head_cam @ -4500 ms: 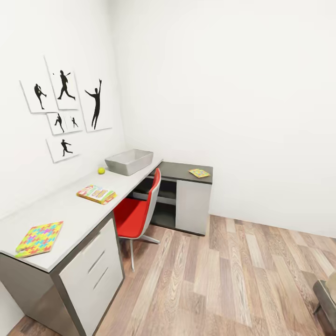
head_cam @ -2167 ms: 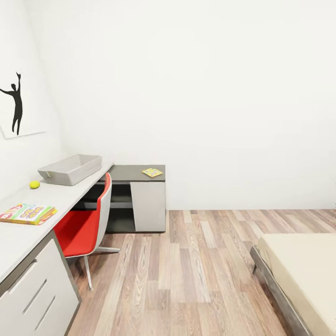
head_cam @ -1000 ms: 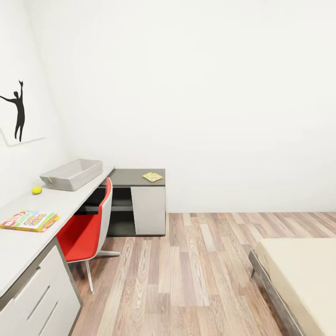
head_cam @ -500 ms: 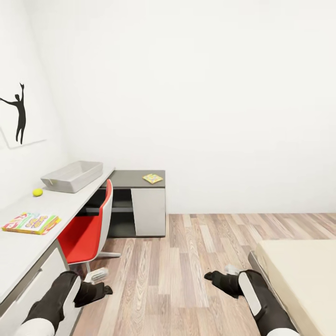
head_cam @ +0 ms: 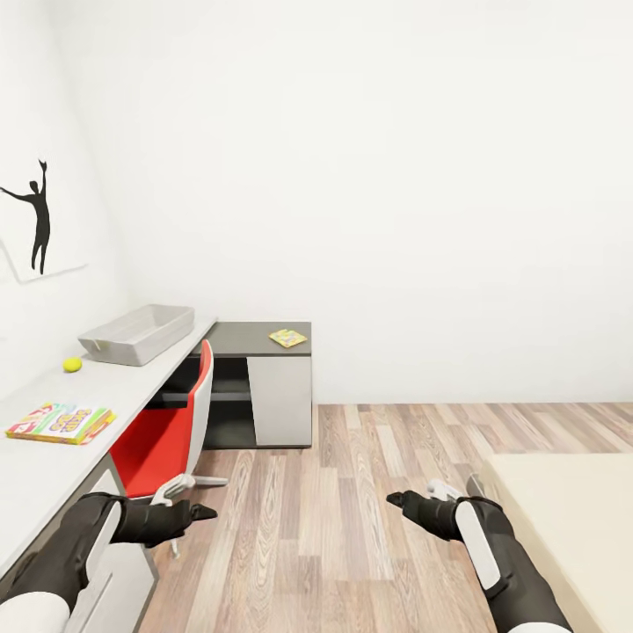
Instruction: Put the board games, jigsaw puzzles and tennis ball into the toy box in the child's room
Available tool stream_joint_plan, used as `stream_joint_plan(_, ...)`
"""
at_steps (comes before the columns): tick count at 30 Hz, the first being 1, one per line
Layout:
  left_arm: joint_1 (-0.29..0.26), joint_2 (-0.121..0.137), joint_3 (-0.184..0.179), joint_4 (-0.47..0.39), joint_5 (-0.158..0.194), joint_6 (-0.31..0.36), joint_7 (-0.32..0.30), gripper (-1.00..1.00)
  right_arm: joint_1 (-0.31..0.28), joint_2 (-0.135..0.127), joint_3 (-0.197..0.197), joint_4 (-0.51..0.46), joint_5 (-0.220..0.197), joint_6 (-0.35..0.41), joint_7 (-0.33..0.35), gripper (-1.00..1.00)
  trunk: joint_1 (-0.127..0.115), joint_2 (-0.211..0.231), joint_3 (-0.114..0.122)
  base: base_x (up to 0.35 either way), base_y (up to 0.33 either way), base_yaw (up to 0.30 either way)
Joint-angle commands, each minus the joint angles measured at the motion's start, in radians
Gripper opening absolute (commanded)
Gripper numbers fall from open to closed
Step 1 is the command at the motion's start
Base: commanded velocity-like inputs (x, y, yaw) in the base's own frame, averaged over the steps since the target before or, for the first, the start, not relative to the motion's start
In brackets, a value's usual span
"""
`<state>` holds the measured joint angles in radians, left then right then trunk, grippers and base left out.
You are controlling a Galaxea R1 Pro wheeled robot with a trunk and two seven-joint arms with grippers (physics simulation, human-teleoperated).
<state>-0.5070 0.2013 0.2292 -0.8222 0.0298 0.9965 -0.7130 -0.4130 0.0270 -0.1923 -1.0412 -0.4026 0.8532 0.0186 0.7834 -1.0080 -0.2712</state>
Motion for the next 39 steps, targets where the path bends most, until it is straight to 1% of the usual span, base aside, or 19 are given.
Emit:
stream_joint_plan(1, -0.001, 0.005, 0.001, -0.001, 0.0, 0.008, -0.043, 1.0, -0.002, -0.002, -0.005, -0.001, 0.0, 0.004, 0.008, 1.0, 0.0, -0.001, -0.001, 0.0, 0.0, 0.0)
stream_joint_plan(2, -0.001, 0.011, 0.0, -0.001, -0.003, 0.007, -0.083, 1.0, -0.002, -0.004, -0.007, -0.002, 0.0, 0.002, 0.018, 1.0, 0.0, -0.001, -0.001, 0.0, 0.0, 0.0)
stream_joint_plan(4, -0.001, 0.02, 0.0, -0.001, -0.005, 0.006, -0.12, 1.0, -0.003, -0.006, -0.008, -0.002, 0.001, 0.0, 0.034, 1.0, 0.0, -0.001, -0.001, 0.0, 0.0, 0.0)
stream_joint_plan(5, -0.001, 0.029, 0.001, -0.001, -0.006, 0.005, -0.151, 1.0, -0.003, -0.008, -0.009, -0.003, 0.001, -0.003, 0.053, 1.0, 0.0, -0.001, -0.001, 0.0, 0.0, 0.0)
stream_joint_plan(6, 0.0, 0.033, 0.001, -0.001, -0.006, 0.004, -0.165, 1.0, -0.004, -0.008, -0.009, -0.003, 0.001, -0.004, 0.063, 1.0, 0.0, -0.001, -0.001, 0.0, 0.0, 0.0)
stream_joint_plan(7, 0.0, 0.048, 0.001, 0.0, -0.002, 0.002, -0.205, 1.0, -0.004, -0.009, -0.009, -0.003, 0.002, -0.006, 0.09, 1.0, 0.0, -0.001, -0.001, 0.0, 0.0, 0.0)
stream_joint_plan(9, 0.001, 0.055, 0.001, 0.0, 0.0, 0.0, -0.227, 1.0, -0.004, -0.008, -0.009, 0.0, 0.003, -0.008, 0.102, 1.0, 0.0, -0.001, -0.001, 0.0, 0.0, 0.0)
stream_joint_plan(11, 0.001, 0.056, 0.001, 0.0, 0.002, 0.0, -0.233, 1.0, -0.004, -0.008, -0.008, 0.001, 0.004, -0.01, 0.104, 1.0, 0.0, -0.001, -0.001, 0.0, 0.0, 0.0)
stream_joint_plan(17, 0.002, 0.058, 0.001, 0.0, 0.002, -0.004, -0.244, 1.0, -0.004, -0.006, -0.007, 0.002, 0.001, -0.052, 0.11, 1.0, 0.0, -0.001, -0.001, 0.0, 0.0, 0.0)
stream_joint_plan(23, 0.002, 0.058, 0.0, 0.0, 0.002, -0.004, -0.244, 1.0, -0.004, -0.002, -0.006, 0.002, 0.001, -0.055, 0.111, 1.0, 0.0, -0.001, -0.001, 0.026, 0.0, 0.0)
stream_joint_plan(39, 0.002, 0.059, 0.0, 0.0, 0.0, -0.004, -0.244, 1.0, -0.004, 0.004, -0.007, 0.003, 0.001, -0.057, 0.109, 1.0, 0.0, -0.001, -0.001, 0.249, 0.0, 0.0)
